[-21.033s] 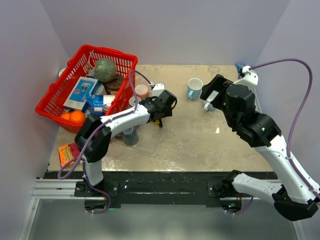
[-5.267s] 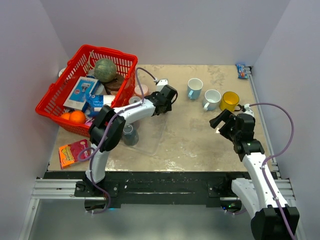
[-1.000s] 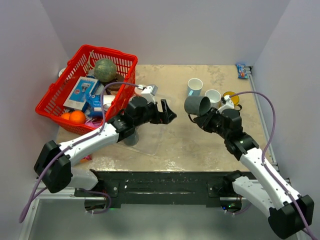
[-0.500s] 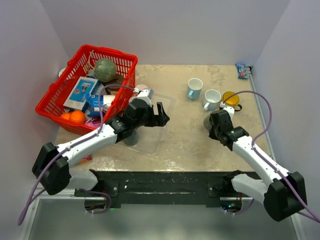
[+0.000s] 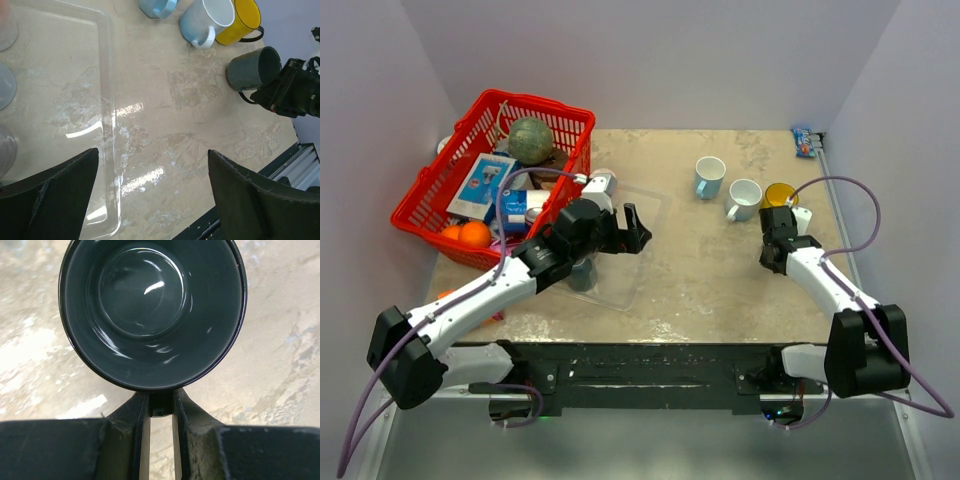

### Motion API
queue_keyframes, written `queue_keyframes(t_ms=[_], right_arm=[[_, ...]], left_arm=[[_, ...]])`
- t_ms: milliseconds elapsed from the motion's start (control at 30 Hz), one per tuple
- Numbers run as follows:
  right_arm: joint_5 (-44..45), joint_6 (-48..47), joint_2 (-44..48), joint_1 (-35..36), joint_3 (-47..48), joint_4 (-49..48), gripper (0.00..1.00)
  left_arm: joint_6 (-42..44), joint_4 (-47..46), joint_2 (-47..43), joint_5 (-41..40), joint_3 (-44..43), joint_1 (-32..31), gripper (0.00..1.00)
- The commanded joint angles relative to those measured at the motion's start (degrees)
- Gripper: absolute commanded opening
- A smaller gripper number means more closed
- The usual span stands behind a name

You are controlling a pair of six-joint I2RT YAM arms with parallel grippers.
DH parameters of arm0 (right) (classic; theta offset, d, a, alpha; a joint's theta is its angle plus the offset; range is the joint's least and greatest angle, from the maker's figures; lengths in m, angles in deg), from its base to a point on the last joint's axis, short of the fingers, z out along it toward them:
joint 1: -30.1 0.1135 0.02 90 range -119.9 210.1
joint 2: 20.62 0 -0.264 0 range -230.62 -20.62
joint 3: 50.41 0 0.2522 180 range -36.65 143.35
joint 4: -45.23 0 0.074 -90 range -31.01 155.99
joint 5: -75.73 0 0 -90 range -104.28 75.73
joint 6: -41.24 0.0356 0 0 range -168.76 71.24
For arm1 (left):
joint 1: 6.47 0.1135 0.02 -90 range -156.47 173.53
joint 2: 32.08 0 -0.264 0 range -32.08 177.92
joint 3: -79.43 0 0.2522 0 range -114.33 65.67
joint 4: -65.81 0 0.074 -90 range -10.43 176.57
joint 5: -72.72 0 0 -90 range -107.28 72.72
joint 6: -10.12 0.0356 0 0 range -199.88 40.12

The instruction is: Turn the mug right side up

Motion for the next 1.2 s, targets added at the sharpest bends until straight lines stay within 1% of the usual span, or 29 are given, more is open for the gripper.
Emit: queue_keyframes(t_ms=[0, 233, 333, 400, 433, 567, 600, 667, 700, 800, 833, 900, 933, 1033, 1167], right_arm=[[7.27, 0.33, -1.05, -2.49, 4.3, -3.83, 0.0], [9.65, 4.02, -3.69, -7.76, 6.15, 0.21, 0.0], [8.6, 4.64, -5.18, -9.96, 6.94, 0.74, 0.02], [6.84, 4.9, -6.06, -10.58, 7.2, 0.65, 0.1], [6.4, 5.08, -6.41, -10.67, 7.2, 0.48, 0.12], [5.26, 5.34, -7.56, -11.02, 7.29, 0.12, 0.29], [4.82, 5.34, -7.73, -11.11, 7.2, 0.04, 0.37], [4.73, 5.26, -7.82, -11.2, 7.03, -0.23, 0.48], [4.64, 5.43, -7.65, -11.2, 7.03, -0.23, 0.56], [4.03, 5.43, -6.42, -11.2, 6.94, 0.03, 0.67], [4.02, 5.43, -5.89, -11.2, 7.02, 0.56, 0.73], [4.2, 5.17, -4.31, -11.28, 7.46, 1.26, 0.78], [4.2, 5.08, -3.7, -11.2, 7.64, 1.96, 0.82], [3.85, 4.38, -0.71, -11.2, 8.25, 3.45, 0.85], [2.36, 3.67, 3.6, -11.2, 9.83, 5.04, 0.91]], left_arm=[[2.47, -0.26, -3.94, -0.19, 1.42, 0.16, 0.94], [3.79, -0.35, -9.57, -2.38, 5.63, 0.16, 0.94], [4.41, 1.31, -11.16, -4.4, 6.78, 0.16, 0.95], [4.5, 2.63, -11.77, -5.63, 6.78, 0.16, 0.95], [4.5, 3.07, -11.95, -5.9, 6.78, 0.16, 0.95], [4.58, 4.56, -12.91, -7.13, 6.43, 0.16, 0.95], [4.59, 4.83, -13.18, -7.57, 6.34, 0.16, 0.94], [4.67, 5.53, -13.44, -8.01, 6.34, 0.16, 0.95], [4.67, 5.88, -13.53, -8.36, 6.34, 0.16, 0.94], [4.76, 7.29, -13.71, -9.33, 5.82, 0.16, 0.95], [4.76, 7.73, -13.71, -9.68, 5.64, 0.16, 0.95], [4.85, 9.22, -13.71, -10.99, 5.2, 0.16, 0.95], [4.94, 9.75, -13.62, -11.52, 5.02, 0.16, 0.95], [4.85, 12.73, -13.27, -14.51, 4.06, 0.16, 0.95], [3.53, 18.96, -12.22, -19.52, 2.56, 0.16, 0.95]])
